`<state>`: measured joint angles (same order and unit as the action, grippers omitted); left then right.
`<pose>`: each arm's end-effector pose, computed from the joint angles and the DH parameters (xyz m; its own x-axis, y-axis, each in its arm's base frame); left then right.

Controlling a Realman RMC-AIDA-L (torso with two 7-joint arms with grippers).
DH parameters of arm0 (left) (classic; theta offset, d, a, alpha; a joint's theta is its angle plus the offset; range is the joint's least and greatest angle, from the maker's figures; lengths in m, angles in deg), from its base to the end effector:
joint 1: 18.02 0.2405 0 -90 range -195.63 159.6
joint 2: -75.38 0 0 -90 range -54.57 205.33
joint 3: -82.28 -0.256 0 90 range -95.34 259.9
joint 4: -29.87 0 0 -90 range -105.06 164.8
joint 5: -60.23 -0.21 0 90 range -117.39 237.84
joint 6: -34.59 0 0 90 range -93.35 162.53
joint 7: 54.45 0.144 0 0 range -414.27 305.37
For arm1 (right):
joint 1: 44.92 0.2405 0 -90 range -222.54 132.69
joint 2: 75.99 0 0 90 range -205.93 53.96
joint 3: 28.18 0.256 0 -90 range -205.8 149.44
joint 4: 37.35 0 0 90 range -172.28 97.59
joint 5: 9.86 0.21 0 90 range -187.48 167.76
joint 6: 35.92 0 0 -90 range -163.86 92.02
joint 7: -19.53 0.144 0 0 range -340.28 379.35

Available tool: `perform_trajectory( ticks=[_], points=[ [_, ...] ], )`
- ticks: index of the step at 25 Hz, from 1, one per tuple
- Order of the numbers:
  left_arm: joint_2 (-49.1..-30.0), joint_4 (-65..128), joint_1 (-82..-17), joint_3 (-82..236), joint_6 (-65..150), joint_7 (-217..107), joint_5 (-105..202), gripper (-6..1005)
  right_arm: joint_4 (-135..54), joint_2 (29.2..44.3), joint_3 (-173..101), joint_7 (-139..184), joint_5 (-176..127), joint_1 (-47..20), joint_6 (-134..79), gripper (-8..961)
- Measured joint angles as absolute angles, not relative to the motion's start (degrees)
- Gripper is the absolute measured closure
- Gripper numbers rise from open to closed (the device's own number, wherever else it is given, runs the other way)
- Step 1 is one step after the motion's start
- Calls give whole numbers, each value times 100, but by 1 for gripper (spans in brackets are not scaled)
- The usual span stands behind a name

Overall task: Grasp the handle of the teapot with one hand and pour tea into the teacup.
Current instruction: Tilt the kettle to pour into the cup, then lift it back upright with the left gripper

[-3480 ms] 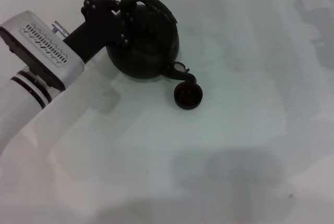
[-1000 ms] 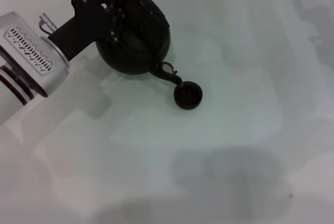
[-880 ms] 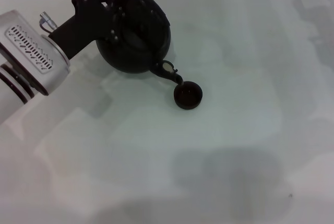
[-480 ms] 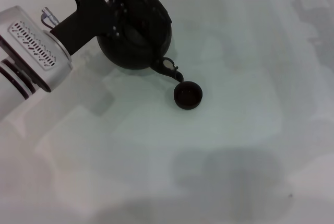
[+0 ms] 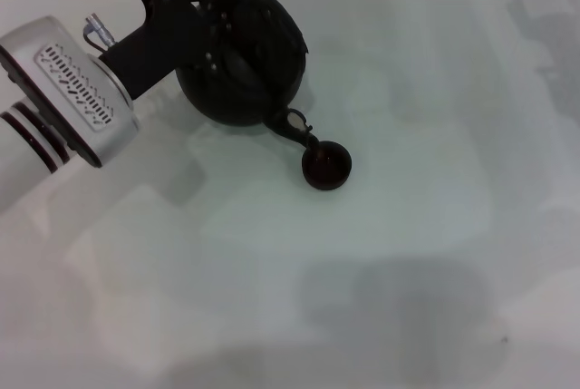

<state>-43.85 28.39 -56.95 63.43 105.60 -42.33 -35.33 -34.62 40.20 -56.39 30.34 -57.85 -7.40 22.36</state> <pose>-0.2475 0.3566 -0.0643 0.8779 -0.4383 0.1925 -0.0825 -0.5347 -0.8410 0.3256 0.3918 0.0152 0.7481 -0.0249 -0.6632 -0.6625 -0.0876 -0.7440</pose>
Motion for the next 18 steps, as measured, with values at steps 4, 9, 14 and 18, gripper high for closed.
perform_trajectory(
  ticks=[4, 9, 14, 18],
  points=[
    [-4393, 2824, -5695, 6311, 10560, -4150, -3532, 914, -3462, 4020, -5639, 3034, -5785, -740, 2236, 125],
    [-4398, 2823, -5698, 6312, 10560, -4094, -3530, 915, -3462, 4020, -5639, 3051, -5785, -740, 2236, 125],
    [-4398, 2825, -5714, 6312, 10560, -3986, -3530, 916, -3462, 4020, -5640, 3120, -5785, -747, 2236, 125],
    [-4398, 2828, -5725, 6312, 10560, -3982, -3529, 916, -3462, 4020, -5639, 3122, -5785, -748, 2235, 125]
  ],
)
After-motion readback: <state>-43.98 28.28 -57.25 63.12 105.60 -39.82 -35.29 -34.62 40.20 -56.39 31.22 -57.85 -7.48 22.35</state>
